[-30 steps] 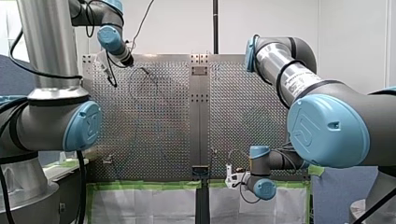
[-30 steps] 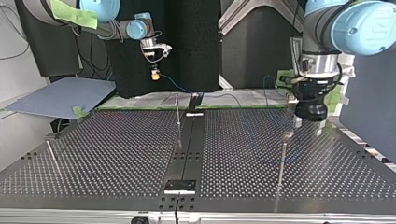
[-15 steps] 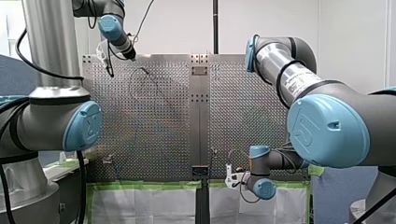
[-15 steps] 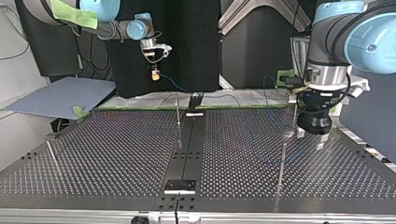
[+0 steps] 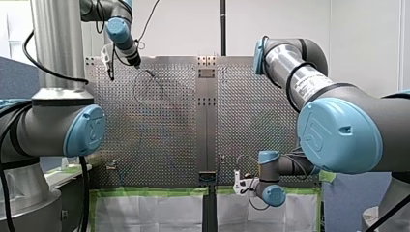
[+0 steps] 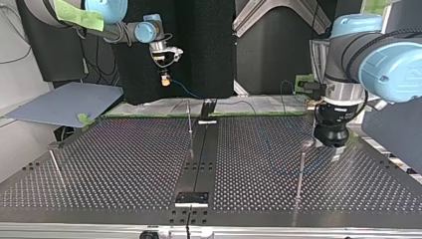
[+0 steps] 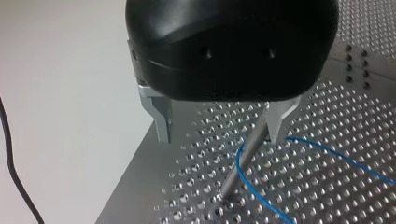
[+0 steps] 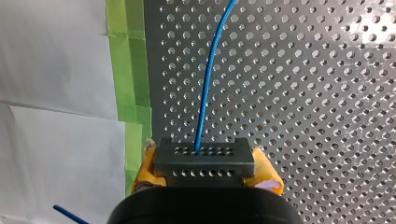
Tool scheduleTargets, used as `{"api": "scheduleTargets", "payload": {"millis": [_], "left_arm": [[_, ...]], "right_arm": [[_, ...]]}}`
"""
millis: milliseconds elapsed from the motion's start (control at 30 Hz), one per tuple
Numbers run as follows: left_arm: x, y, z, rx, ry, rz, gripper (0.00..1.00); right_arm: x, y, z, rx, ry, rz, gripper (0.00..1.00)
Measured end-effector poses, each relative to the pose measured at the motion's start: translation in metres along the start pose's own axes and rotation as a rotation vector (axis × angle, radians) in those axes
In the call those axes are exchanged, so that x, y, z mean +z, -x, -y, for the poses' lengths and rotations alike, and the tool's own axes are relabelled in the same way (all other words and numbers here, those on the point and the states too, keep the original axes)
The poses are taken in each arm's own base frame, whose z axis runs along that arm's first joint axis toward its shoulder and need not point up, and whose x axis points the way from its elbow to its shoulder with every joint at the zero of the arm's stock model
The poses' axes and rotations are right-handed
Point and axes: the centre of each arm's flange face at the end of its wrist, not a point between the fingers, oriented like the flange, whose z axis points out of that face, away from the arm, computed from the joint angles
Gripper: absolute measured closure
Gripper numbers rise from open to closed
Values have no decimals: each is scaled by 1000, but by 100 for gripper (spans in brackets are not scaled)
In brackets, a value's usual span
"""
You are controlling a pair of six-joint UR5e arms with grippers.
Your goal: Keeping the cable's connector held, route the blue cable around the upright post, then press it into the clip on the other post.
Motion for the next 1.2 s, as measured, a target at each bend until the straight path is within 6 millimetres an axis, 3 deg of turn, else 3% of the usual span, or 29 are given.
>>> {"api": "scheduleTargets", "payload": {"millis": [767, 1200], "left_arm": [[-2, -4, 8, 193, -24, -11, 1], [-4, -5, 10, 195, -29, -14, 1]], "right_arm": [[0, 0, 0, -1, 0, 1, 100], [0, 0, 0, -2, 0, 1, 100]]}}
